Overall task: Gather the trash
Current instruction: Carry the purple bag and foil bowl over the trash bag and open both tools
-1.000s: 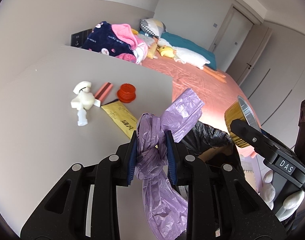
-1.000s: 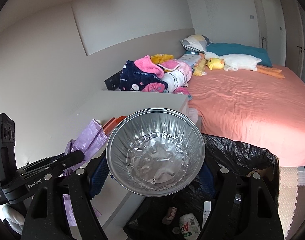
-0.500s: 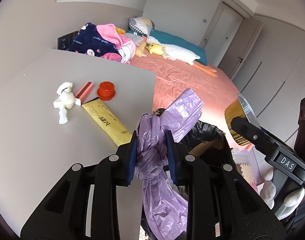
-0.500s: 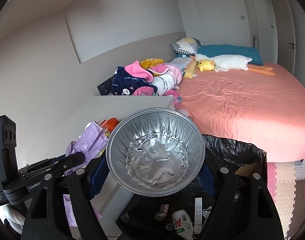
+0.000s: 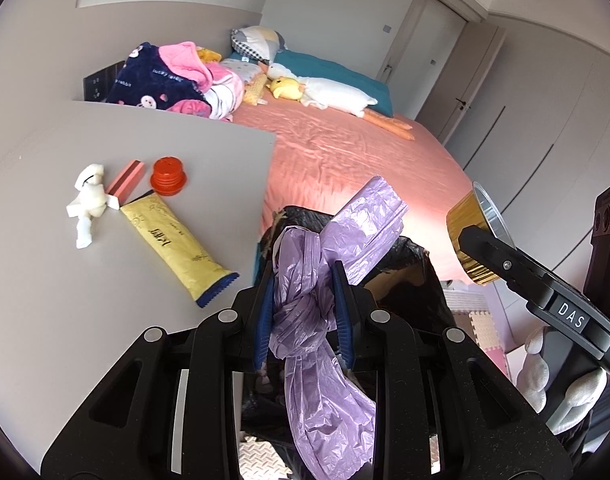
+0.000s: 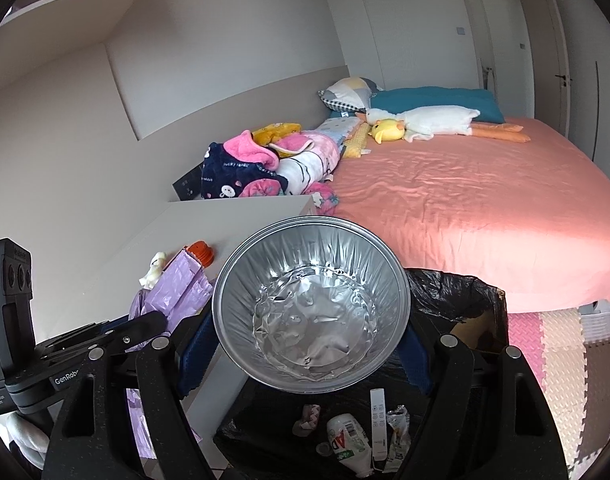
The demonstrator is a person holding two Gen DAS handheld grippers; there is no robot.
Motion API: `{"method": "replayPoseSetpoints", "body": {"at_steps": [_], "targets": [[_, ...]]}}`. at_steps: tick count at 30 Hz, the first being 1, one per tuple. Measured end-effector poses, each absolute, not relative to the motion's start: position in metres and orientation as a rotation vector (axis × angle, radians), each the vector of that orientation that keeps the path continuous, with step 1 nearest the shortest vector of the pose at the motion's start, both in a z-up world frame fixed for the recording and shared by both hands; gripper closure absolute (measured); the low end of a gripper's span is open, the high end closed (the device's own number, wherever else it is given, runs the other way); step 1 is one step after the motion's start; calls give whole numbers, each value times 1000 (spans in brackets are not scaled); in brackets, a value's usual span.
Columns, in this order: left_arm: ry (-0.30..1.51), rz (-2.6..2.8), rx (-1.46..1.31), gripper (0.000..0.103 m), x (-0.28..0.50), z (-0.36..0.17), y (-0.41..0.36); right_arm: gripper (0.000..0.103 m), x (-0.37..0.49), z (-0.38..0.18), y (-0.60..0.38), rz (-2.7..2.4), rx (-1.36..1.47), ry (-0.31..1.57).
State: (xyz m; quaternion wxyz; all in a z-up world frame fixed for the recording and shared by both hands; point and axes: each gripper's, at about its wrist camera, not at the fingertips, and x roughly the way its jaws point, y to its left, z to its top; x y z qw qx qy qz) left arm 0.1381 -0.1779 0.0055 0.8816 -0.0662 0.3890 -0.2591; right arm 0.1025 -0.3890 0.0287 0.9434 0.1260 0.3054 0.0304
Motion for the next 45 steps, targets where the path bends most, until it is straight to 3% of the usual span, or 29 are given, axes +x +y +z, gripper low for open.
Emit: {"method": "replayPoseSetpoints", "body": {"at_steps": [24,25,27,28,29,34,45], "targets": [[882,-741,-127,77,153,-7,-226,25,91,24,-451,-43,356,617],[895,-763,-132,75,155,-10,-227,25,91,22,-455,-42,376,620],[908,-755,-133,48,156,-12,-228,16,91,21,-460,-70,411,624],[905,-727,-131,22,156,-13,-228,10,89,20,-464,-105,429,617],[882,-694,-133,16,156,-12,-225,9,89,20,-464,-124,439,610],[840,-675,-153,10,155,-7,-217,6,90,16,-466,-133,440,618],[824,-643,-150,10,157,-3,-205,6,94,16,-447,-77,402,609]]}}
